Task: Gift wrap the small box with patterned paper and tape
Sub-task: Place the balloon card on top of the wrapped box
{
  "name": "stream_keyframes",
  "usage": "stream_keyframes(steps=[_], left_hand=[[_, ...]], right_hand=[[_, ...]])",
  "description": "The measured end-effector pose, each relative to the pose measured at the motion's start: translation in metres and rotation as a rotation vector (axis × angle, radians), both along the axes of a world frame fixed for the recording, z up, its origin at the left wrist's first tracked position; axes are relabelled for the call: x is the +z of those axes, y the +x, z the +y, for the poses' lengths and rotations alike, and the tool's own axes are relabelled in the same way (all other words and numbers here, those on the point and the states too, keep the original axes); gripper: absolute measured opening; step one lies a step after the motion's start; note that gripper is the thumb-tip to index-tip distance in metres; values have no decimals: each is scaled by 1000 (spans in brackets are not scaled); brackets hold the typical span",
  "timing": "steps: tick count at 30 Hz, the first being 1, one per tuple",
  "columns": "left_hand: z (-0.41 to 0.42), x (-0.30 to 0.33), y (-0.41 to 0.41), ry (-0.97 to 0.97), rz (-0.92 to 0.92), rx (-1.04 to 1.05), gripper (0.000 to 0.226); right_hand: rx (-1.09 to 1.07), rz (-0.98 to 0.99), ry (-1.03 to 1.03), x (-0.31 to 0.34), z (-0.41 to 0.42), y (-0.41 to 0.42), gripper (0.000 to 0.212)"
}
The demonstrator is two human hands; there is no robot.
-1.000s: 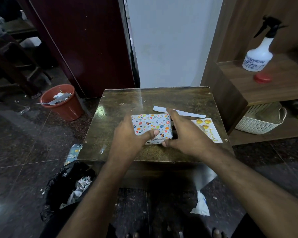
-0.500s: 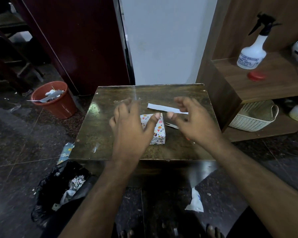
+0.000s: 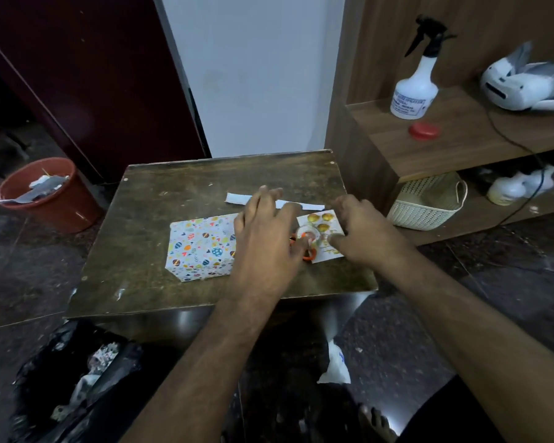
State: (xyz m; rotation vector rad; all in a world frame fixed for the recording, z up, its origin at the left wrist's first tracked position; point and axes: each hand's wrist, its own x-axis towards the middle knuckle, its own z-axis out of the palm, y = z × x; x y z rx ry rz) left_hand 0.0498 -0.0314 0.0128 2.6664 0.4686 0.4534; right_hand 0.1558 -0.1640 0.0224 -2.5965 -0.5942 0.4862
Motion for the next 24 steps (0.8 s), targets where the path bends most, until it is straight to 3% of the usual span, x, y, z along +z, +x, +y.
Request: stream_keyframes(steps=[4,9,13,19,24], left_hand=[[-13,-9,10,-27,103,-101,53],[-13,-16,18,-137,171,-40,73],[-15,-16,20,-189,180,-47,56],[-11,-18,22,-275,107,36,39],[-9,-16,19,-296,110,69,44]], right_hand=[[1,22,-62,-2,5,-8,75],[-63,-34,-117,-7,19,-16,72],[-123,-35,-113,-8,25,-12,66],[-165,90,-25,-6,22,-6,77],[-147,97,68,-4,20,-3,54]])
